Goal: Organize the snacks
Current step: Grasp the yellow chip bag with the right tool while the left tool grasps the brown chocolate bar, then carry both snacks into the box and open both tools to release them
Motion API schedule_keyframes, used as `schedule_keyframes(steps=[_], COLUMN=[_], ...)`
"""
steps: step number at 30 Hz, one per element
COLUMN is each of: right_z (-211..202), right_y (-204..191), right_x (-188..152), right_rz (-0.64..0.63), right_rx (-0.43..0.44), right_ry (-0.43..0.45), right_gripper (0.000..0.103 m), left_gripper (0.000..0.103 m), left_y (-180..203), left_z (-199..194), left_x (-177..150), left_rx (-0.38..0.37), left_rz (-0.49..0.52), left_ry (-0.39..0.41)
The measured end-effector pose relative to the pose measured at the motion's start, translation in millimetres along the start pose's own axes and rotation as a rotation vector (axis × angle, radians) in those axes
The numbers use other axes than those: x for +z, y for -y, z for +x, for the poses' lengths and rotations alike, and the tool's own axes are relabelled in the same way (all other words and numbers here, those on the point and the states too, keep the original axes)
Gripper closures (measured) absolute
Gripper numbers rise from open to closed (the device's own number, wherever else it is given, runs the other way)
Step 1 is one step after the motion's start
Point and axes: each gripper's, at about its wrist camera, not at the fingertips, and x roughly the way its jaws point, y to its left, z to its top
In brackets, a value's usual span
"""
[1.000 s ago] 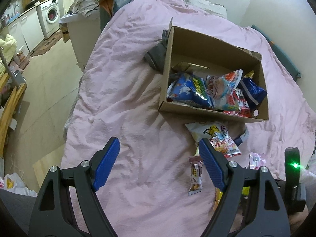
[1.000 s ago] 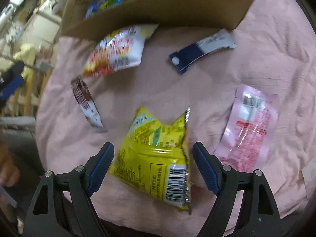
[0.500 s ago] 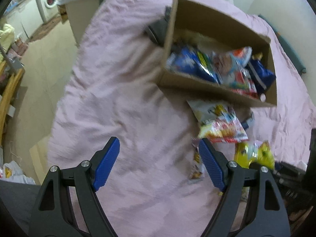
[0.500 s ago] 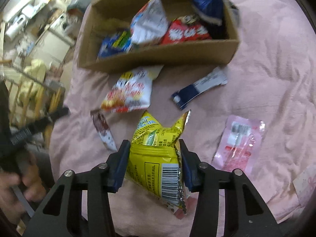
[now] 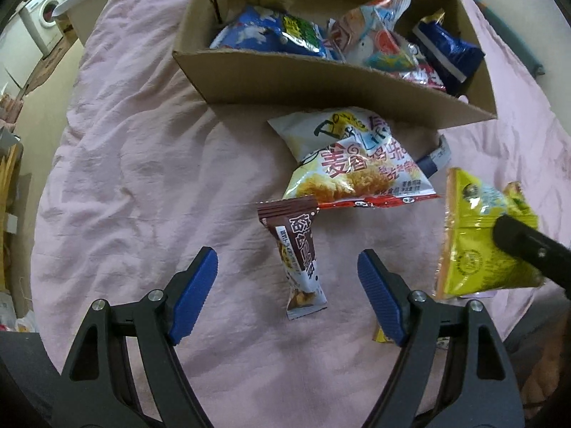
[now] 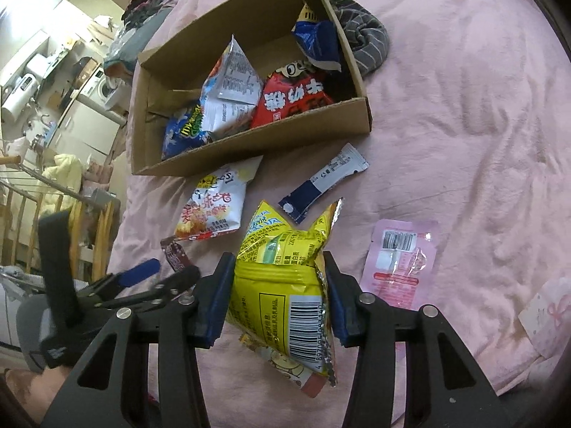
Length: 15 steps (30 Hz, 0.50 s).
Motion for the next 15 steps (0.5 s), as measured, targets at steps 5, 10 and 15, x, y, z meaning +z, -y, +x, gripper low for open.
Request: schedule_keyframes(steps=[5, 10, 15], right_z=[1.6, 7.0, 9.9], right_y=[-9.6, -8.2, -5.5], right_x=[2.8, 2.1, 3.6], right_rz=[-0.019, -0.017, 0.002], right_rx=[-0.019, -0.029, -0.008], right_ry=[0.022, -0.001, -0.010], right_gripper=[0.054, 0.054, 0.054], left_gripper=[0.044, 0.088, 0.088], left_y=[2.9, 4.2, 5.4], left_z=[9.9, 13.8, 6.5], left_x=[5.5, 6.6, 4.3], left_rx=[-0.003, -0.045, -0.055], left_rz=[0.004, 0.023, 0.048], left_ry=[-0.022, -0.057, -0.048])
